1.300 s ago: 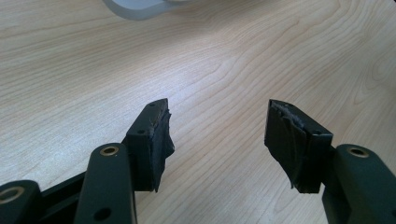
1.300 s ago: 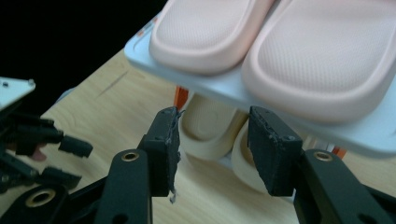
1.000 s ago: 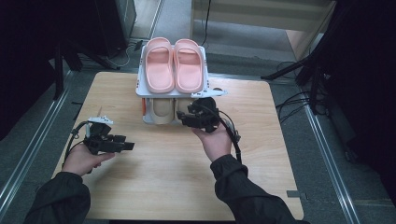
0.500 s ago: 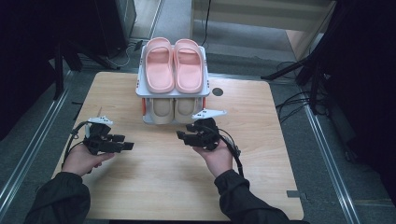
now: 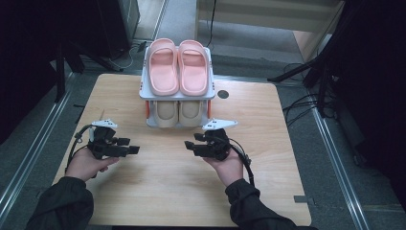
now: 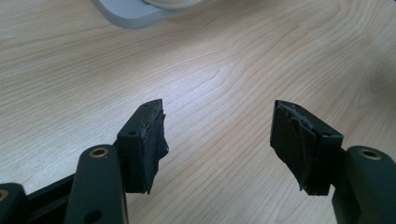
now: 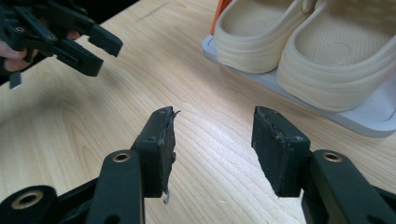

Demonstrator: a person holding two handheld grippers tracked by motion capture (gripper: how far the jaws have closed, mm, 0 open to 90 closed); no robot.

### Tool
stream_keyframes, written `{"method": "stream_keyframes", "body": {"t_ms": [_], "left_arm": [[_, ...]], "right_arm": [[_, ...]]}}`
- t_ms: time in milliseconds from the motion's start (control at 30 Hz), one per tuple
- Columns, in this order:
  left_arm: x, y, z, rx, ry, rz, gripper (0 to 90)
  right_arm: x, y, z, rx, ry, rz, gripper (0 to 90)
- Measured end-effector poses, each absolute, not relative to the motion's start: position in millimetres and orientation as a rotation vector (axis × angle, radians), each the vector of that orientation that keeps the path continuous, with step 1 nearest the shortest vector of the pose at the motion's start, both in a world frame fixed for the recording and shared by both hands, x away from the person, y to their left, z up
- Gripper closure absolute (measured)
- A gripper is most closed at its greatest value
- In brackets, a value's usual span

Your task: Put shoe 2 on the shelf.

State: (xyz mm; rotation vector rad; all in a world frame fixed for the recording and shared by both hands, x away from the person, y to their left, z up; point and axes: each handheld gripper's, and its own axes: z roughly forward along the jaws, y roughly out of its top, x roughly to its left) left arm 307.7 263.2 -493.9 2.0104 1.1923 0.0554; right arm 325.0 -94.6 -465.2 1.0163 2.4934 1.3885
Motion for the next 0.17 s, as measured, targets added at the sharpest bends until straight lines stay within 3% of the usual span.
{"method": "stream_keyframes", "body": {"t_ms": [167], "left_arm": [[306.5,260.1,-494.0,2.016,1.168,0.083,30.7]], "right_arm": [[325.1,-100.2,-465.3,1.004,2.467,1.407,46.6]]}}
